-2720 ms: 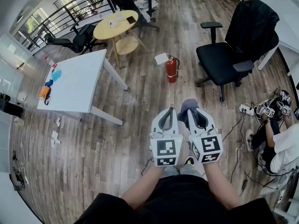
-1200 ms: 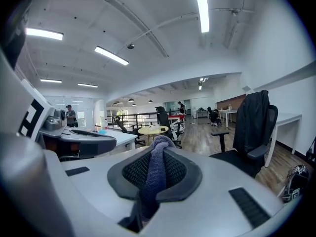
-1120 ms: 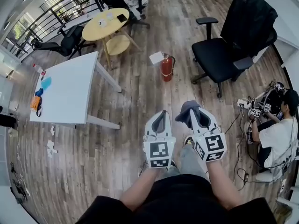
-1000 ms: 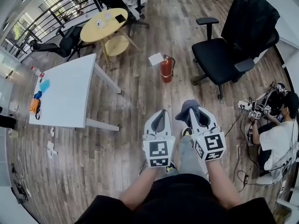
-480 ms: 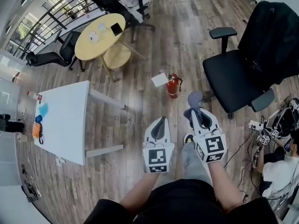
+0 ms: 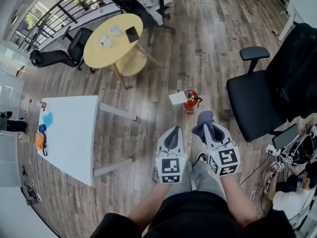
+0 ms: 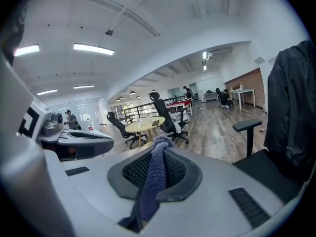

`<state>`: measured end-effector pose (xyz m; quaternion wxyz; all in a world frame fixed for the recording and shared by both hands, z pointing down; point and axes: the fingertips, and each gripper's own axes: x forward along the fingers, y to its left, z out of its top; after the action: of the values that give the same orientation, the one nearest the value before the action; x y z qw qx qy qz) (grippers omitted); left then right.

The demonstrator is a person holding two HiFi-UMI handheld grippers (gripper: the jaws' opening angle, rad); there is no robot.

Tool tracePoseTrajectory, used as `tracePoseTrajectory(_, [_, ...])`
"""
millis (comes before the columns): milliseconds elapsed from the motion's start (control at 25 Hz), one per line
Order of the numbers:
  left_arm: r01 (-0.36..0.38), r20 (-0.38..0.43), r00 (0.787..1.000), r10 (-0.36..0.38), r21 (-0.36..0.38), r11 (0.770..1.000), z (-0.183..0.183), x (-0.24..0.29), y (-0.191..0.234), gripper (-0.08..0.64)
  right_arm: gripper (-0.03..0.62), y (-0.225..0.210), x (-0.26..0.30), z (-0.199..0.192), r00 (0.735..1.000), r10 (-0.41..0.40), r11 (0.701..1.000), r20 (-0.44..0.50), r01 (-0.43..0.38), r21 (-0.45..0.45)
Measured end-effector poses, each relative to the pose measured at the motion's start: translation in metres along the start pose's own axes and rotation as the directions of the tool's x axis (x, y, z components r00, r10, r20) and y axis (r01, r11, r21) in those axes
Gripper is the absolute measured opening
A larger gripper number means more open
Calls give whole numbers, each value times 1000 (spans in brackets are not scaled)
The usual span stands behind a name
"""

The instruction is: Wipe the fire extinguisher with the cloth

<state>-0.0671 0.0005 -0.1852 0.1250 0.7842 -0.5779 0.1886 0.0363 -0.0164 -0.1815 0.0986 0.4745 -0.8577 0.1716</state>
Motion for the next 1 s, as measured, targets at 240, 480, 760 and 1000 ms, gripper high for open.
tracePoseTrajectory(240, [61, -24, 998, -61, -24, 998, -31, 50, 31, 11, 32, 3, 57, -24, 999, 13, 1000, -48, -14, -9])
tracePoseTrajectory(480, [77, -23, 997, -76, 29, 997, -122, 141, 58, 11, 32, -23, 141, -100, 998, 64, 996, -24, -65, -54])
tracePoseTrajectory(760, [94, -64, 994, -88, 94, 991, -290, 239, 45, 10, 32, -90, 223, -258, 994, 99, 983, -43, -105, -149])
tracePoseTrajectory(1000, [116, -27, 993, -114, 128, 985, -420, 326, 61, 10, 32, -120, 289, -356, 990, 138, 957, 41, -123, -264])
